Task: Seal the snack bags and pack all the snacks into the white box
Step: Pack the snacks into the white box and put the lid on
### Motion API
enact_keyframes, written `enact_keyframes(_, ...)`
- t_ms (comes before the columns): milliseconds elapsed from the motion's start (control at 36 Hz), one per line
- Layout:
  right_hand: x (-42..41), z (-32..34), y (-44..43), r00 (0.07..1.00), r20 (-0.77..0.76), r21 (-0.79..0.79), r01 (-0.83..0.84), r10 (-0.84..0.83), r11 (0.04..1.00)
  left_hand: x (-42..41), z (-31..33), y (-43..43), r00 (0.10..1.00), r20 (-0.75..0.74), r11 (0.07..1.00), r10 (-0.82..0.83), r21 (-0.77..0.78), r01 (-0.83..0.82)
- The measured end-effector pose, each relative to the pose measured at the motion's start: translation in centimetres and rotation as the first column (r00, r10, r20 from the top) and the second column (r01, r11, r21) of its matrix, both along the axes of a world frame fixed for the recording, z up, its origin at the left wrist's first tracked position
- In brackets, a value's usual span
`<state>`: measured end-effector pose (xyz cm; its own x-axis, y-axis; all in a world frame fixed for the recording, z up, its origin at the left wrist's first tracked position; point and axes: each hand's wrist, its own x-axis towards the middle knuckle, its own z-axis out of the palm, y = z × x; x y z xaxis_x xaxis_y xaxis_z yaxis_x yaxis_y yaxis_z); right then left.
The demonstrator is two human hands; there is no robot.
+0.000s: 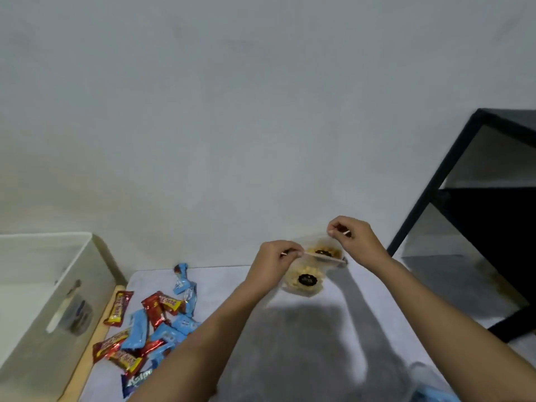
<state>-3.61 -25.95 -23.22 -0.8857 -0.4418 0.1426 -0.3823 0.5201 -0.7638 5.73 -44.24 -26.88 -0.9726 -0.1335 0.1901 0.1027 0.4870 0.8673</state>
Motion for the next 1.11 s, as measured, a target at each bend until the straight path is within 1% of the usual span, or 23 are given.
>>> enact_keyframes(83, 2.8, 2.1, -3.9, 0.997, -0.072, -0.084, 0.015, -0.022, 0.996, 3.0, 2.2, -4.4, 0.996, -0.066, 0.998, 0.054, 0.043, -0.051)
enact_keyframes(194, 7.1, 5.1, -10.3, 0.992, -0.124, -0.169, -0.011, -0.01, 0.986, 7.8, 5.5, -10.9, 0.984, -0.135, 0.991, 0.115, 0.082, -0.105)
enact_keyframes(417, 15.7, 10.1, -26.0, 0.976, -0.203, -0.311, -0.144, 0.083, 0.94, 17.4, 11.3, -25.0, 0.934, -0.282, 0.975, 0.22, 0.088, -0.204)
enact_keyframes(528, 19.5, 10.8, -33.6, 0.967, -0.225, -0.381, -0.199, 0.119, 0.903, 21.8, 12.9, -31.7, 0.897, -0.304, 0.946, 0.321, 0.157, -0.285)
enact_keyframes(583, 21.0, 10.5, -37.0, 0.967, -0.216, -0.4, -0.217, 0.138, 0.89, 23.8, 13.3, -34.6, 0.879, -0.298, 0.924, 0.372, 0.206, -0.321)
enact_keyframes(639, 22.3, 10.0, -40.0, 0.966, -0.192, -0.399, -0.237, 0.173, 0.886, 25.5, 13.1, -37.3, 0.87, -0.273, 0.907, 0.41, 0.22, -0.358)
enact_keyframes(806, 24.6, 6.5, -45.9, 0.947, -0.01, -0.332, -0.307, 0.322, 0.892, 28.7, 9.5, -42.6, 0.862, -0.153, 0.864, 0.483, 0.243, -0.441)
enact_keyframes(889, 24.8, 4.0, -47.0, 0.931, 0.083, -0.233, -0.328, 0.355, 0.916, 29.3, 6.3, -43.8, 0.875, -0.064, 0.861, 0.48, 0.223, -0.456)
enact_keyframes(917, 24.6, 3.0, -47.2, 0.931, 0.088, -0.176, -0.335, 0.353, 0.926, 29.4, 5.1, -44.0, 0.881, -0.025, 0.866, 0.472, 0.201, -0.458)
enact_keyframes(972, 24.2, 1.1, -47.4, 0.942, 0.051, -0.023, -0.331, 0.332, 0.943, 29.5, 2.8, -44.3, 0.892, 0.061, 0.878, 0.447, 0.16, -0.451)
enact_keyframes(1028, 23.7, -0.5, -47.3, 0.956, 0.009, 0.112, -0.294, 0.295, 0.949, 29.2, 0.9, -44.5, 0.896, 0.148, 0.883, 0.419, 0.161, -0.44)
enact_keyframes(1111, 23.3, -1.9, -47.3, 0.967, -0.025, 0.202, -0.244, 0.255, 0.948, 28.5, -1.4, -44.4, 0.882, 0.244, 0.875, 0.404, 0.178, -0.45)
